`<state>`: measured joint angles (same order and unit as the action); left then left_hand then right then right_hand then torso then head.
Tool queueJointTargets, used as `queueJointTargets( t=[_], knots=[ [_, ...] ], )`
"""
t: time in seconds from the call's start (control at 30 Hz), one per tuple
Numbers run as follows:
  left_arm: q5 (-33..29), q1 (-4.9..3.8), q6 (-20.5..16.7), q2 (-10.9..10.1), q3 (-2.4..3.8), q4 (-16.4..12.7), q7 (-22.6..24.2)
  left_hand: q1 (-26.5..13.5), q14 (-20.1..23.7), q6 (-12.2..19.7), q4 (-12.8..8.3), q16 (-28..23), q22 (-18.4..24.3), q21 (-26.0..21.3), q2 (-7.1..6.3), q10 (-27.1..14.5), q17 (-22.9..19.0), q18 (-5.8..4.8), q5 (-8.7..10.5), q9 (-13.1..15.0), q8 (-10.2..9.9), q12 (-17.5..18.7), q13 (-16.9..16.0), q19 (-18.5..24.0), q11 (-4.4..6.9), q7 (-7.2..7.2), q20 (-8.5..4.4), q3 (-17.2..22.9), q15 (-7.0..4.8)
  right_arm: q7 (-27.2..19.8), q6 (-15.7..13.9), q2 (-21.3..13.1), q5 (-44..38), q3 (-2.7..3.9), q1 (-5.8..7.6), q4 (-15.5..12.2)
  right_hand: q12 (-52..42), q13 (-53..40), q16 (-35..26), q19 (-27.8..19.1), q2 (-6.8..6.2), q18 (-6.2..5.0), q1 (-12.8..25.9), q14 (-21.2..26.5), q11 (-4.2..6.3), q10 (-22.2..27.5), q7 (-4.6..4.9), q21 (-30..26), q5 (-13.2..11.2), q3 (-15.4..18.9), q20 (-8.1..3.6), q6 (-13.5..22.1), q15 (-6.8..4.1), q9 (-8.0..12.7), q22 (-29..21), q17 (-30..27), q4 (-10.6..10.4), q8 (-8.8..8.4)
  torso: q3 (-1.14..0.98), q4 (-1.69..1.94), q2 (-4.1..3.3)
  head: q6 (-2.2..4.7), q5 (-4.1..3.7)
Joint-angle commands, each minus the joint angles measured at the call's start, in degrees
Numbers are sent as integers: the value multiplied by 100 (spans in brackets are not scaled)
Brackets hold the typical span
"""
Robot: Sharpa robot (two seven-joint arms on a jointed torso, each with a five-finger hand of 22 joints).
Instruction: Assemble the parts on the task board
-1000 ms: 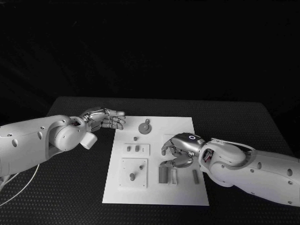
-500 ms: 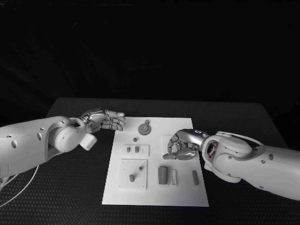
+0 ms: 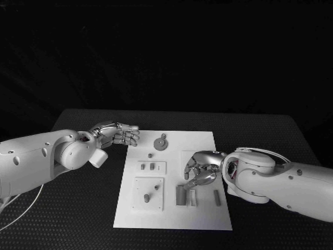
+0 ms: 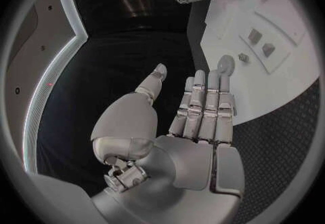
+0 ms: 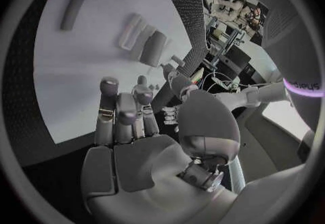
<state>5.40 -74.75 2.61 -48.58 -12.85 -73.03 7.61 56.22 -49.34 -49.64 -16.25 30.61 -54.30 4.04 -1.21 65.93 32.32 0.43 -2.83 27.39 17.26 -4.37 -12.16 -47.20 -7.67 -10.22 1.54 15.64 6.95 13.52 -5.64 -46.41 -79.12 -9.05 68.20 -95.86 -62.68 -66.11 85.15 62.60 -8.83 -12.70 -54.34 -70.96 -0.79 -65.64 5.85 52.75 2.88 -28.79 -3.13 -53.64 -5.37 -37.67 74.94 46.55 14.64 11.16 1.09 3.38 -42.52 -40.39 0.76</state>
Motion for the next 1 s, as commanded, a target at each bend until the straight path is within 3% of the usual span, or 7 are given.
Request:
queueJointTargets(
  t=[0.03,0.13,0.3,0.57,0.7,0.83,1.0],
  knots=[
    [4,-5,90,8,3,-11,34,-55,-12,36,-16,-20,6,10,6,0,9,34,2,-6,-29,-3,-8,-1,22,6,-21,-4,7,-1330,-736,-27,-1071,-8,1,65,66,-2,-64,-144,-24,-158,-429,157,-68,199,209,-77,0,-71,83,335,63,33,93,-4,209,-98,0,-2,-7,7,-1],
    [4,-5,89,11,3,-7,34,-55,-12,36,-16,-20,6,10,6,-1,9,34,2,-6,-29,-3,-8,0,23,6,-22,-3,7,-1933,-914,-36,-1386,-30,0,145,105,-42,-168,-526,-64,-65,-1171,543,-91,556,226,-218,11,-74,243,438,103,38,106,14,208,-140,-6,-5,-7,8,11],
    [4,-5,92,13,2,6,42,-55,-12,37,-17,-21,6,10,5,-1,9,34,2,-6,-29,-3,-9,0,23,6,-22,-2,7,-2288,-1003,75,-1956,-120,1,221,103,-81,-161,-786,-77,-23,-1936,914,116,905,-36,-287,-8,-166,382,677,-62,82,108,87,211,-235,-8,-6,-6,9,15],
    [0,-4,97,50,1,44,37,-57,-10,40,-18,-23,6,9,2,-5,10,34,2,-6,-31,0,-8,3,21,6,-21,0,8,-2354,-1059,298,-2628,-362,3,282,84,-92,-161,-1026,-350,-14,-2027,1338,148,1312,-237,-369,-8,-618,540,965,-97,169,98,136,198,-313,-18,17,-8,-23,27],
    [-1,-4,108,44,0,48,33,-58,-4,44,-18,-27,7,7,3,-12,10,33,2,-6,-32,3,-7,8,18,4,-19,3,10,-2345,-1108,357,-2907,-419,3,315,79,-89,-165,-1107,-435,-16,-2009,1466,104,1441,-271,-389,-9,-686,578,973,-52,169,101,141,199,-286,-18,24,-11,-33,32],
    [-2,-4,112,48,0,48,32,-59,-2,45,-18,-28,7,6,3,-14,10,32,2,-6,-33,4,-7,9,17,4,-19,4,11,-2284,-807,408,-3013,-510,4,369,42,-99,-133,-1298,-493,0,-2002,1692,10,1655,-349,-418,-10,-766,650,930,46,145,117,169,200,-206,-14,24,-14,-57,36],
    [-2,-4,112,39,0,54,17,-60,-2,45,-18,-29,7,6,4,-14,10,32,2,-6,-33,4,-7,10,17,3,-19,5,11,-2237,-653,375,-3057,-515,4,359,-60,-115,-36,-1410,-448,-9,-2047,1834,-55,1791,-396,-373,-9,-800,698,890,118,113,129,206,205,-124,-13,25,-15,-87,47]
  ],
)
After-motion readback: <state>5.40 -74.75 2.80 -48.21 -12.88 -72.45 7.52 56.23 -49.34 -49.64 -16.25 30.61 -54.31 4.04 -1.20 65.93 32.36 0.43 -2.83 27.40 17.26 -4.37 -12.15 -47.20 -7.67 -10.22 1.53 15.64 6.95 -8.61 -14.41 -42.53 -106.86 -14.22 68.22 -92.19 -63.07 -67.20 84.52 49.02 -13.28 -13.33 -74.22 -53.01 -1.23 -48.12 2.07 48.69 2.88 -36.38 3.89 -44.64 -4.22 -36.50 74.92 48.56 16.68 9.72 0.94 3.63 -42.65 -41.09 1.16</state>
